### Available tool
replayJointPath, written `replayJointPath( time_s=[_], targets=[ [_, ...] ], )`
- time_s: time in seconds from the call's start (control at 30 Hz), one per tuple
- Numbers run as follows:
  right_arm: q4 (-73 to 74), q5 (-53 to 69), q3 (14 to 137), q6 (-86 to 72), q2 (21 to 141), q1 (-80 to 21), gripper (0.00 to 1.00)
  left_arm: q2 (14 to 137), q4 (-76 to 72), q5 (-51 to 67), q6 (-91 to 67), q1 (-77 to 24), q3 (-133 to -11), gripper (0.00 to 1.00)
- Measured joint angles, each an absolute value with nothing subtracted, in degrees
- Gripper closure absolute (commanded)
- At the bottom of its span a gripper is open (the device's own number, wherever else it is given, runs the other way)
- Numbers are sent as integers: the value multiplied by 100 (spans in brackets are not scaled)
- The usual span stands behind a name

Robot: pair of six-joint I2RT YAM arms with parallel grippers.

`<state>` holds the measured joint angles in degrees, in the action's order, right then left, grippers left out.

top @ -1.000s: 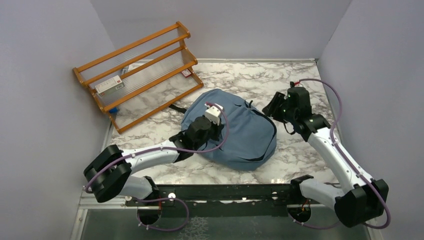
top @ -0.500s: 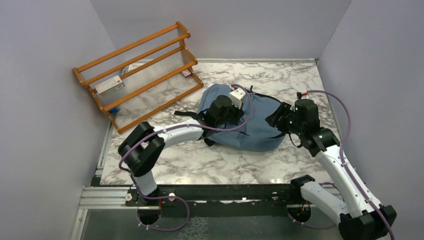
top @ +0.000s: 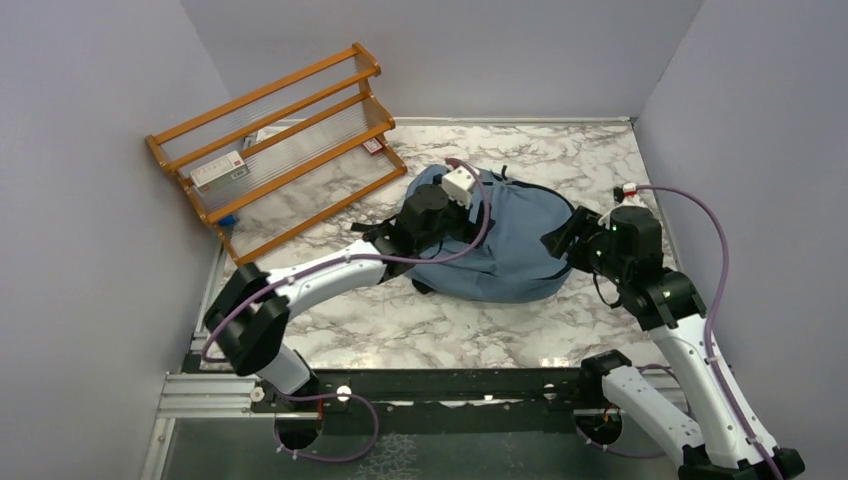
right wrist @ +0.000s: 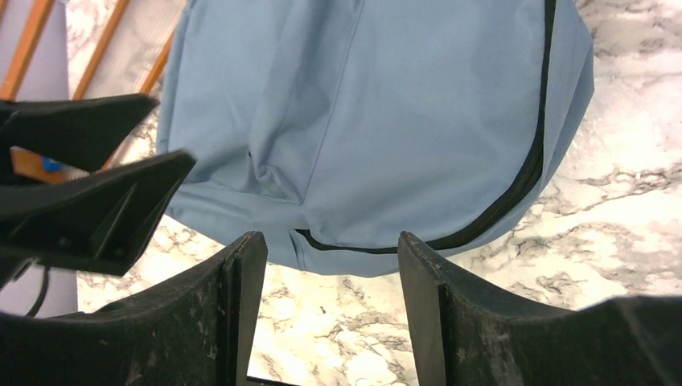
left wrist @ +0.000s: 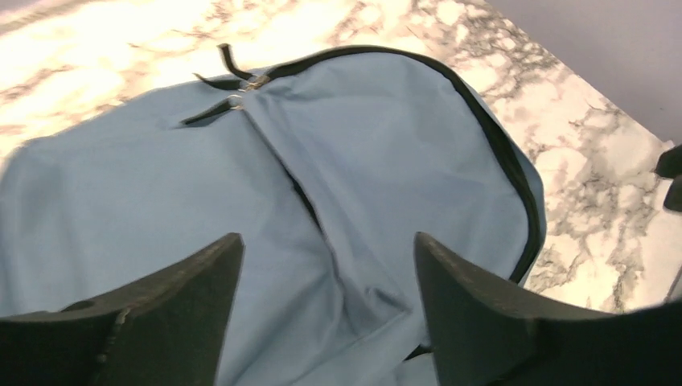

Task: Pack the student bag
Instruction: Reset both arms

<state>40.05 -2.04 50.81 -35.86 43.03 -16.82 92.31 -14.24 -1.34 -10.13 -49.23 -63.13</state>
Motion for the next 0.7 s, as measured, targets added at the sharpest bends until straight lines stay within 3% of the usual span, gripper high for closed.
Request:
replayJointPath(
  time_s=[0.07, 0.17, 0.27, 0.5, 0.7],
  targets=[
    [4058, -213, 5175, -3548, 4213, -1682, 31, 8715, -1278, -355, -1055, -4921, -6012, 2],
    [4128, -222, 5339, -3441, 4088, -1682, 25, 7749, -969, -845, -1197, -4888, -5478, 1],
    [4185, -226, 5481, -3330, 4018, -1682, 1, 6875, -384, -1459, -1514, -4768, -5107, 1],
    [4285, -301, 5623, -3085, 3955, -1682, 0, 5492, 1229, -1859, -2220, -3649, -4508, 1],
    [4320, -379, 5623, -2904, 3839, -1682, 0, 5013, 2075, -1833, -2233, -2700, -4423, 1]
  ],
)
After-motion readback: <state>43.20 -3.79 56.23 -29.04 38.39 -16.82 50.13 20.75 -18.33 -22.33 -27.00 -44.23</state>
